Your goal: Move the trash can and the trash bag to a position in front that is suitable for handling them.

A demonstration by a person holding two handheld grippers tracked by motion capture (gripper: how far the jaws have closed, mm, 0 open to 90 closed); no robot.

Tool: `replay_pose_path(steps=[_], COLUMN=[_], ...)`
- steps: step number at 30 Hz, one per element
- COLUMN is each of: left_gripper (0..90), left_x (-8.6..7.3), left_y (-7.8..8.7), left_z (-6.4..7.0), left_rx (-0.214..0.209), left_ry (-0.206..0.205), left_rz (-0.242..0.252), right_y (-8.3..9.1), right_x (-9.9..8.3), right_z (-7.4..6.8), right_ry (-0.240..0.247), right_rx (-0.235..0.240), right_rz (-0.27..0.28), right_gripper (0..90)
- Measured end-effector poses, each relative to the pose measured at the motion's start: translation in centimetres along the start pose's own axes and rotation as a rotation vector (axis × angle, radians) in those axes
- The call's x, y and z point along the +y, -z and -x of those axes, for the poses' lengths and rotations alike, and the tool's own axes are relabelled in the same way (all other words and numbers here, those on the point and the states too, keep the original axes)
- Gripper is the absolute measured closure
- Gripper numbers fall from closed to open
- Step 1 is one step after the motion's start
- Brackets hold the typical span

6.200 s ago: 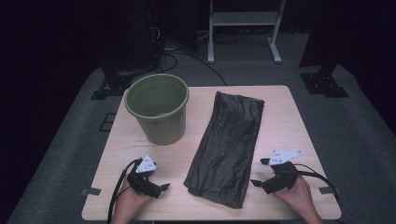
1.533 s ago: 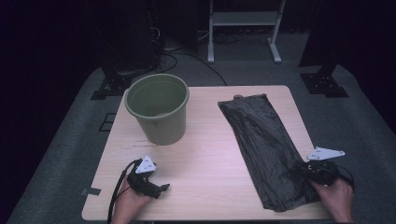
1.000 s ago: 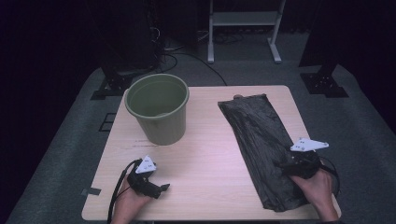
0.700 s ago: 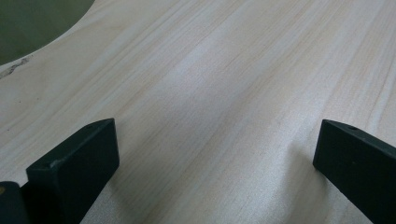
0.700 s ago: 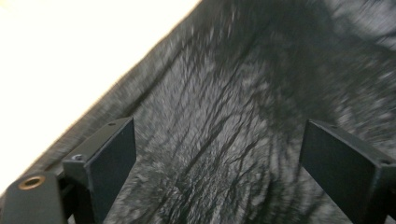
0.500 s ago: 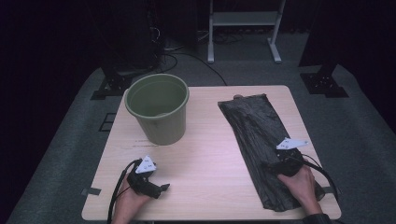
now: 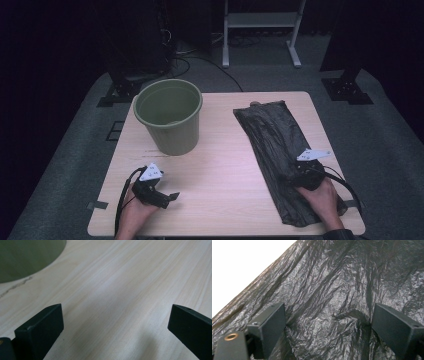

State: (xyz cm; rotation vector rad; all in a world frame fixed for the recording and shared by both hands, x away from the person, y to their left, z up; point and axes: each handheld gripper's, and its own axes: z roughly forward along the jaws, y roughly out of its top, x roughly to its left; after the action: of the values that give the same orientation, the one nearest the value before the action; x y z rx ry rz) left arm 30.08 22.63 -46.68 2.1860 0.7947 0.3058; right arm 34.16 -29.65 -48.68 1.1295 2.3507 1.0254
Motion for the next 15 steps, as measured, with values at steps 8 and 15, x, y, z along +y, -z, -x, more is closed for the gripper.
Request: replay_pose_path(steps=[8, 15], left_gripper=[0.0, 0.0], left_x=[1.3, 2.5], left_y=[1.3, 2.2], left_z=[-0.1, 0.1], left_rx=[0.001, -0.017], left_ry=[0.018, 0.024], left_rz=[0.021, 0.013], right_y=[0.0, 0.0], right_x=[0.0, 0.0], right_z=[0.0, 0.0], right_ry=[-0.002, -0.002], right_rx=[0.002, 0.003], right_rz=[-0.004, -0.004], right_gripper=[7.9, 7.9])
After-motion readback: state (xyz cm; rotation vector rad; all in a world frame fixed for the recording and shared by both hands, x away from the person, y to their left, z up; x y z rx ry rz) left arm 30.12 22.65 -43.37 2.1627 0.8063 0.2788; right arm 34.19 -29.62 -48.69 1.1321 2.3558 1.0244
